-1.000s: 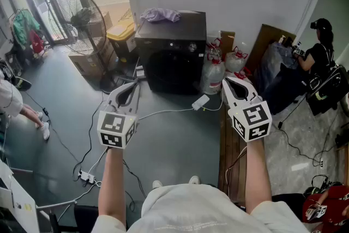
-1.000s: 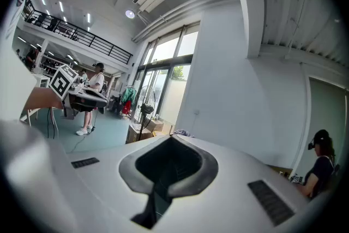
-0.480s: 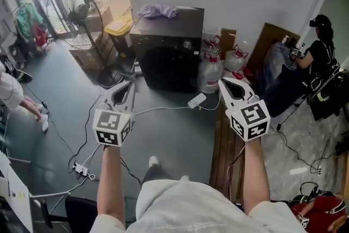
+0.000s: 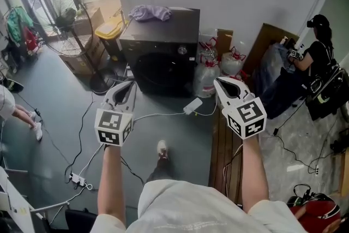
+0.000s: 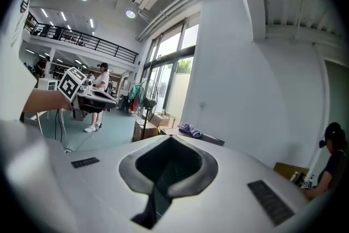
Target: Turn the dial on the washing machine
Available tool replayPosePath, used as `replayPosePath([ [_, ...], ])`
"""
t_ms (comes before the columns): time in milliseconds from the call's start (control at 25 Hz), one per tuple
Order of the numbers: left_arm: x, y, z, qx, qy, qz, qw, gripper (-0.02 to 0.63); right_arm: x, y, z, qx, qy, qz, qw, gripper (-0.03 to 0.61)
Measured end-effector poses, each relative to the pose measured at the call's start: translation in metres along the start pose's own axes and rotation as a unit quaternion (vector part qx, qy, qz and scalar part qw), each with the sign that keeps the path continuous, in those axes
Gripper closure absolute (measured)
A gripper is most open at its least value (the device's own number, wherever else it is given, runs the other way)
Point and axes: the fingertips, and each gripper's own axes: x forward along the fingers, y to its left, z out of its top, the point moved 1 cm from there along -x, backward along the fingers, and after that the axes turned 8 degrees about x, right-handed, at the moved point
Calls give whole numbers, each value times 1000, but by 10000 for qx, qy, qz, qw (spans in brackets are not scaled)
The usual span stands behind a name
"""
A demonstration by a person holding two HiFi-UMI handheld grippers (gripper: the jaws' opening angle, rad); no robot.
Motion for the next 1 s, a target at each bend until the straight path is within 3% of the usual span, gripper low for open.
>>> replayPosePath([
  [640,217,136,-36,-177,128,-465,9987,598,226,-101,19,28,514,-274,9983,565],
  [800,249,148,-50,-254,235,-581,9977,598,262,-118,8,21,703,-371,9968,565],
  [1000,279,147,-69,-431,443,-592,9963,598,294,-134,-8,155,753,-192,9969,565],
])
